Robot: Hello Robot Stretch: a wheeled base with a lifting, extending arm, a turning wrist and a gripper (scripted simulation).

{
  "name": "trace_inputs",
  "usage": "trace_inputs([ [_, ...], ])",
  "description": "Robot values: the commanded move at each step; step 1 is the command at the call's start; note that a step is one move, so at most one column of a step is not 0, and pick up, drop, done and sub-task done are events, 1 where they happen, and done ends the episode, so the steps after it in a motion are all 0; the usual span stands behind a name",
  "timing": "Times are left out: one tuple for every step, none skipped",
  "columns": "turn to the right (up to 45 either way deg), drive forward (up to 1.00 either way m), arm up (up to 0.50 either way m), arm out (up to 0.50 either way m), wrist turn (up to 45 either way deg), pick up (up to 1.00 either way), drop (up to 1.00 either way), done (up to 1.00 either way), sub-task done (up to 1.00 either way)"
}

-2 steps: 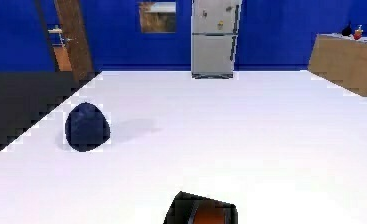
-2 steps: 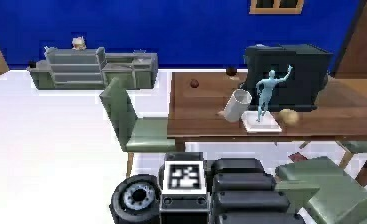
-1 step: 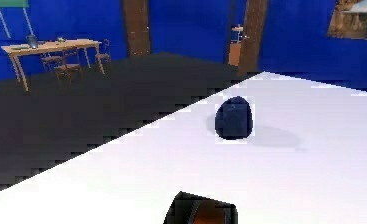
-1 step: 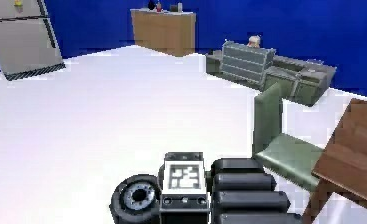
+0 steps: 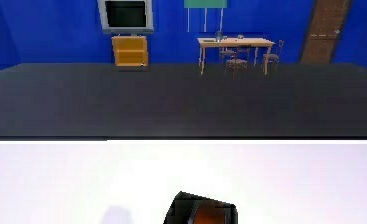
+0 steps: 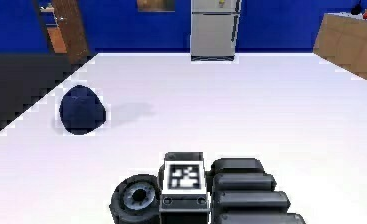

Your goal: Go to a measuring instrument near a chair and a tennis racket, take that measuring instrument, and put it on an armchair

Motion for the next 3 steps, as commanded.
trace_inputs([
  [0.0, 0.1, 0.0, 0.0, 0.0, 0.0, 0.0, 0.0, 0.0],
  [45.0, 0.0, 0.0, 0.0, 0.0, 0.0, 0.0, 0.0, 0.0],
  [33.0, 0.0, 0.0, 0.0, 0.0, 0.0, 0.0, 0.0, 0.0],
])
